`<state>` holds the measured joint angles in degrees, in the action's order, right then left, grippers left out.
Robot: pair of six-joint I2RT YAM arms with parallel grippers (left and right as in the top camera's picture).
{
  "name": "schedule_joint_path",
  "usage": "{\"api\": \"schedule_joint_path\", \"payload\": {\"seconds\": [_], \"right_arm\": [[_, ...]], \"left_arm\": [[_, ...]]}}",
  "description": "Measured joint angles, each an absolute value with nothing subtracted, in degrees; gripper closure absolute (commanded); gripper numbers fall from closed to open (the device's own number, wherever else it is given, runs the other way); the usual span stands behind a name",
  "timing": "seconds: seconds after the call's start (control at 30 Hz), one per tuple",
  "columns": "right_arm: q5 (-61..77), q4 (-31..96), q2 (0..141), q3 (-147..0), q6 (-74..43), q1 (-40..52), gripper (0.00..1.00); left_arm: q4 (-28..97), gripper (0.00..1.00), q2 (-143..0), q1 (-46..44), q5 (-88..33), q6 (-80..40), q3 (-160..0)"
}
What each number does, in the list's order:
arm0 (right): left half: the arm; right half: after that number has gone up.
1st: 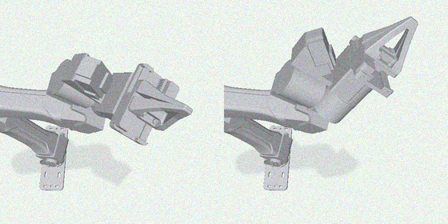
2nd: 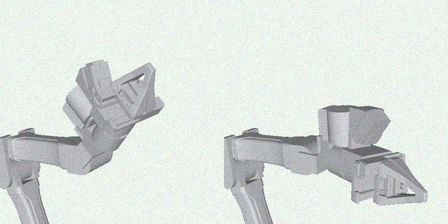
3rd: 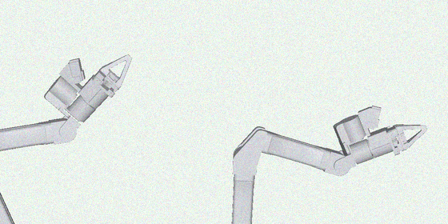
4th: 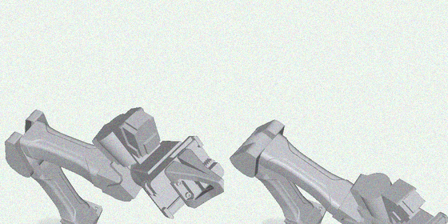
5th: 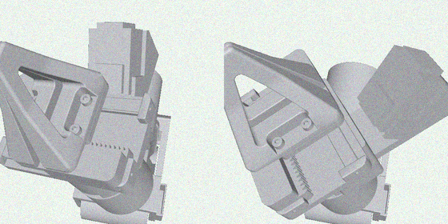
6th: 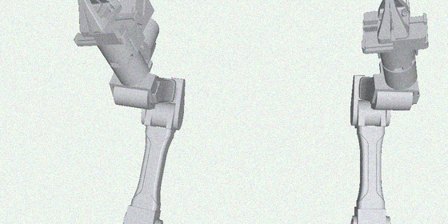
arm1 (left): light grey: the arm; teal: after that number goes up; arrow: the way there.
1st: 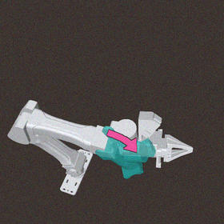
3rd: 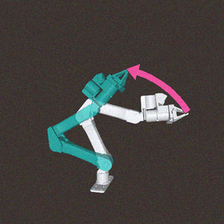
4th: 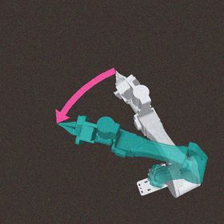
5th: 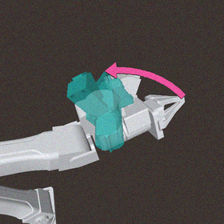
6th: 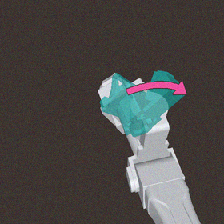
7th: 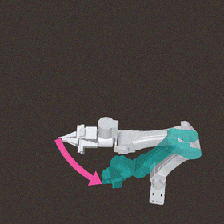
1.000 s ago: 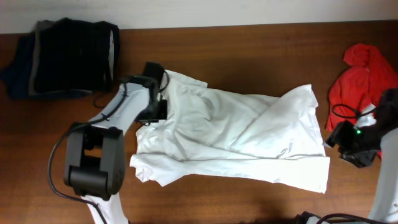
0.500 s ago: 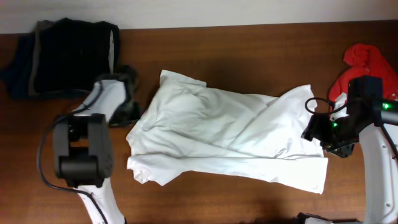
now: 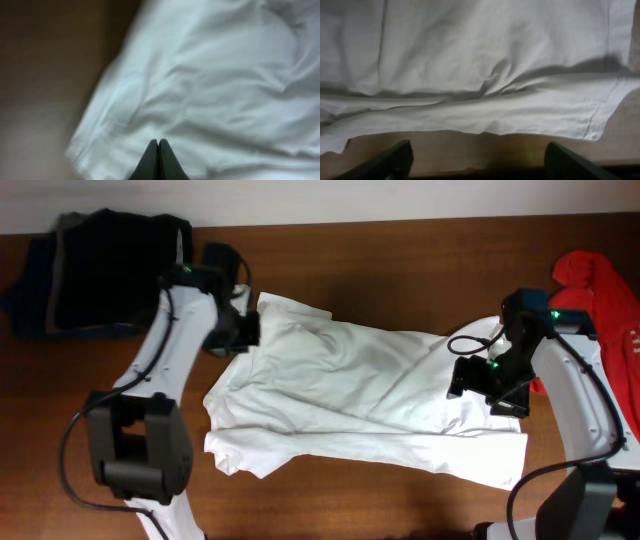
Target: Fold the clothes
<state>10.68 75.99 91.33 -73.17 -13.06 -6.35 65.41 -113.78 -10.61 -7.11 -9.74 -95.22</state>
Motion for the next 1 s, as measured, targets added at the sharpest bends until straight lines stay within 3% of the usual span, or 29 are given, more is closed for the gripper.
{"api": "schedule_joint_path", "payload": {"seconds": [0.2,0.47,0.6,0.73,0.77,0.8,0.83,0.87,0.9,1.0], "right_arm": [[10.63,76.09,92.12,-73.19,-13.06,-6.33,0.1],[10.63,76.88,92.12,-73.19,-13.08,-6.33,0.09],[10.63,77.19,92.12,-73.19,-13.13,-6.33,0.0],[10.66,74.89,92.12,-73.19,-12.86,-6.15,0.01],[10.66,72.73,92.12,-73.19,-12.84,-5.21,0.12],[10.63,69.65,92.12,-73.06,-12.6,-3.99,0.36],[10.68,65.91,92.18,-73.14,-12.73,-2.24,0.51],[10.92,62.78,92.23,-73.19,-12.43,0.21,0.82],[11.27,58.24,92.38,-73.17,-12.43,3.25,0.95],[11.31,48.9,96.33,-73.34,-13.23,9.39,0.96]], "left_arm": [[51.13,0.98,-114.13,-11.46,-8.82,-9.63,-81.06],[46.61,0.99,-118.26,-7.33,-4.36,-9.63,-80.31],[44.21,0.99,-119.66,-2.35,-1.65,-9.93,-81.8],[43.83,0.99,-120.75,8.32,9.43,-18.28,-83.22],[46.09,0.99,-121.47,11.35,11.46,-20.64,-84.44],[47.0,0.99,-121.75,12.8,12.49,-21.45,-84.88],[47.57,0.99,-121.89,13.61,12.91,-22.11,-85.17],[48.01,0.99,-122.06,13.91,13.13,-22.52,-85.38],[48.16,0.99,-122.17,13.67,13.85,-22.87,-85.47],[48.29,0.98,-122.32,13.56,13.78,-23.03,-85.67]]}}
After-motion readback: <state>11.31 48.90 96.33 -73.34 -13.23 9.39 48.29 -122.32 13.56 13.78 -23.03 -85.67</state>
